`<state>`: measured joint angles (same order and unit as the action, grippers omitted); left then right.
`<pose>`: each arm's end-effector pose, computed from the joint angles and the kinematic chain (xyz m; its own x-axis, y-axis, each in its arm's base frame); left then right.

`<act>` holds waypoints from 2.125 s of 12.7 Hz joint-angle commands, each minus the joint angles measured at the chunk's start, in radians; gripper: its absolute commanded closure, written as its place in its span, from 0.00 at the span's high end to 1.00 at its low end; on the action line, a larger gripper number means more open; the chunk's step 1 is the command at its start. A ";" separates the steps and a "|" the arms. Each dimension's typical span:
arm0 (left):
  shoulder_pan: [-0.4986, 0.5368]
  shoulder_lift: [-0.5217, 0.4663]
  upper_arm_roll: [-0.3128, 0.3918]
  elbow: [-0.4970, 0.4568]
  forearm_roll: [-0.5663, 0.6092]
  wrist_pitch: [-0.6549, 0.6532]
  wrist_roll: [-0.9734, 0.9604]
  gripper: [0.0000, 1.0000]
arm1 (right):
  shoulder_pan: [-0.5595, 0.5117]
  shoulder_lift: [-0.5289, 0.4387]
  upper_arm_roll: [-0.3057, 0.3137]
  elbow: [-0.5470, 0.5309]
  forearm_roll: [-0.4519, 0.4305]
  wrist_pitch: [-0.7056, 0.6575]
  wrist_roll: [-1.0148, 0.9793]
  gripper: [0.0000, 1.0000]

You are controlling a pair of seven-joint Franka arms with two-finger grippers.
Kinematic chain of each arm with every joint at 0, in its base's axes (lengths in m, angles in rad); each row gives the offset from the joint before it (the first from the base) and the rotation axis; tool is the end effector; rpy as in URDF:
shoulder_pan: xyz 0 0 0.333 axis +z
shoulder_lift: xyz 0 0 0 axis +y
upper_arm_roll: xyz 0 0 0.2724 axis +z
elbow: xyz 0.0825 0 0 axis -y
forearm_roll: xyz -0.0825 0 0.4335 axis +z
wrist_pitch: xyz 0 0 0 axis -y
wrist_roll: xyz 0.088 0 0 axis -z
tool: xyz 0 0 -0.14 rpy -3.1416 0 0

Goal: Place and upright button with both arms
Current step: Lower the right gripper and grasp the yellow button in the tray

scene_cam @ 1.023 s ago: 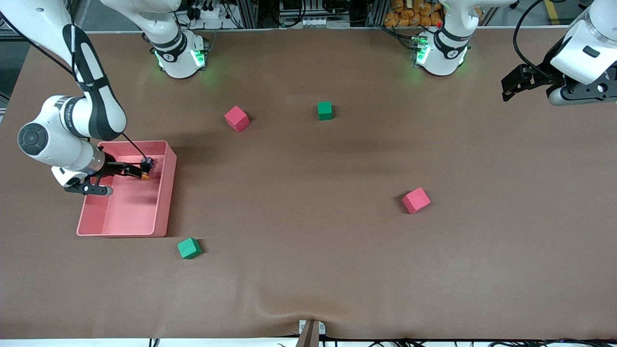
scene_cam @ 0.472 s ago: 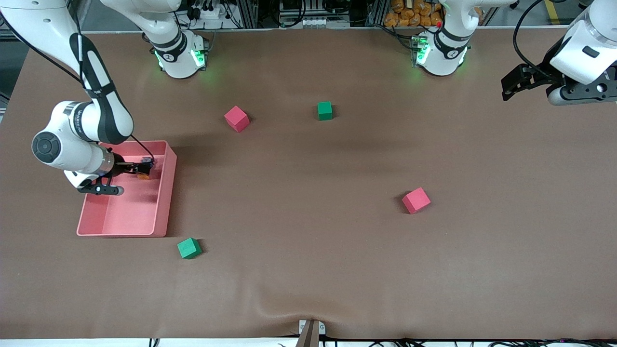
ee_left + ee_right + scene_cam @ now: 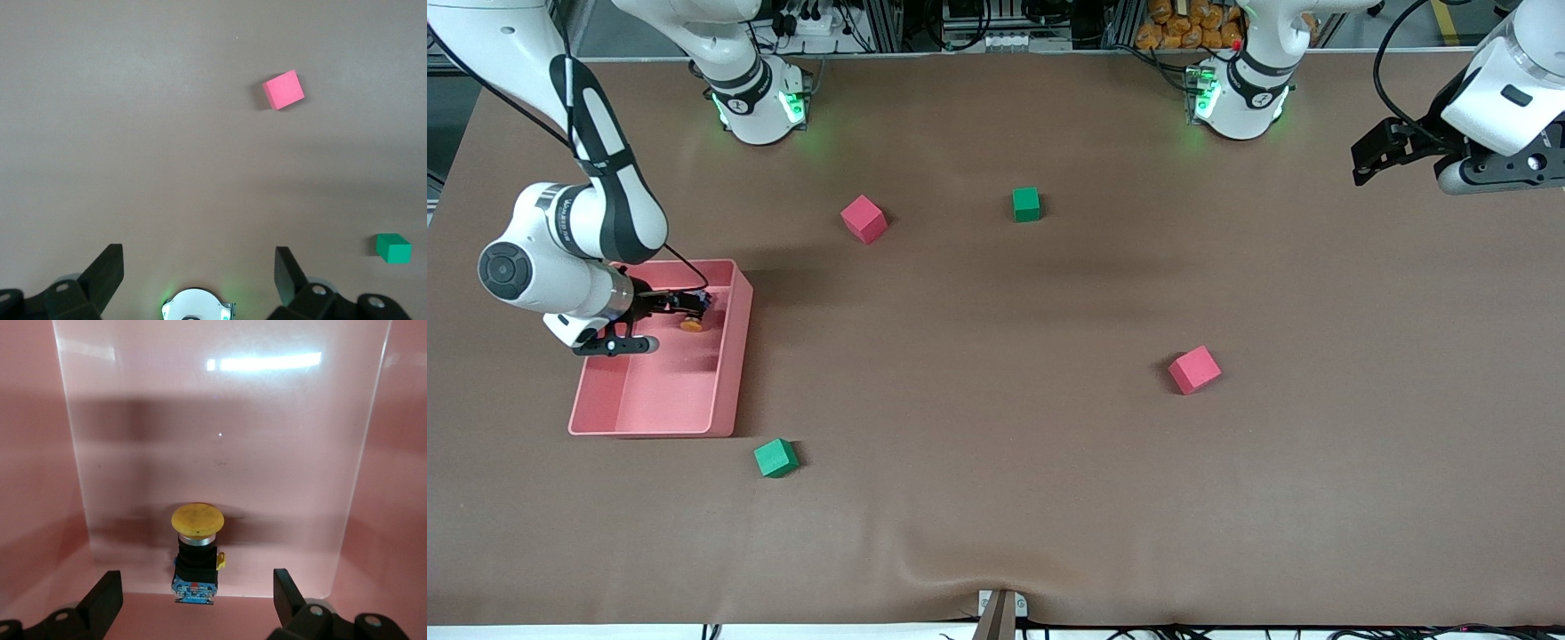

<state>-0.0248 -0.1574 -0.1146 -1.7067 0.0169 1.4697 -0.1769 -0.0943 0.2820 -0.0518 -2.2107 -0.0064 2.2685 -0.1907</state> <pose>0.5418 -0.0768 0.5597 0.9964 0.0423 -0.0731 0.0388 -0.9981 -0.0484 0.5314 -0.0805 0.1203 0.9738 0.0511 -0.2215 0.0469 -0.9986 -0.0241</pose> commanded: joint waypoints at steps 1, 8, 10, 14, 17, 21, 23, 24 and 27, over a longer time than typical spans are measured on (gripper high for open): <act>0.009 -0.008 -0.007 0.010 -0.011 -0.022 0.019 1.00 | -0.013 0.025 0.010 -0.010 -0.003 0.012 -0.024 1.00; 0.009 -0.008 -0.005 0.010 -0.011 -0.026 0.019 1.00 | 0.014 0.068 0.010 -0.003 -0.003 0.063 -0.027 1.00; 0.009 -0.008 -0.005 0.012 -0.011 -0.026 0.019 1.00 | 0.034 0.040 0.010 -0.003 -0.001 0.054 0.034 1.00; 0.011 -0.008 -0.005 0.012 -0.011 -0.026 0.019 1.00 | 0.050 -0.014 0.006 -0.010 -0.004 0.066 0.096 1.00; 0.011 -0.010 -0.005 0.012 -0.011 -0.026 0.019 1.00 | 0.011 0.017 0.006 -0.014 -0.009 0.136 0.100 1.00; 0.013 -0.010 -0.005 0.013 -0.011 -0.026 0.019 1.00 | 0.013 0.065 0.007 -0.021 -0.007 0.149 0.186 1.00; 0.014 -0.008 -0.005 0.012 -0.011 -0.026 0.019 1.00 | 0.011 0.065 0.007 -0.050 -0.009 0.146 0.186 1.00; 0.016 -0.008 -0.004 0.010 -0.011 -0.026 0.019 1.00 | 0.004 0.066 0.007 -0.055 -0.009 0.144 0.182 1.00; 0.017 -0.005 0.004 0.010 -0.008 -0.025 0.020 1.00 | -0.016 0.075 0.007 -0.067 -0.009 0.144 0.157 0.41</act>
<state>-0.0208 -0.1575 -0.1097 -1.7030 0.0169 1.4606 -0.1769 -0.0844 0.3624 -0.0547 -2.2557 -0.0059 2.4039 -0.0247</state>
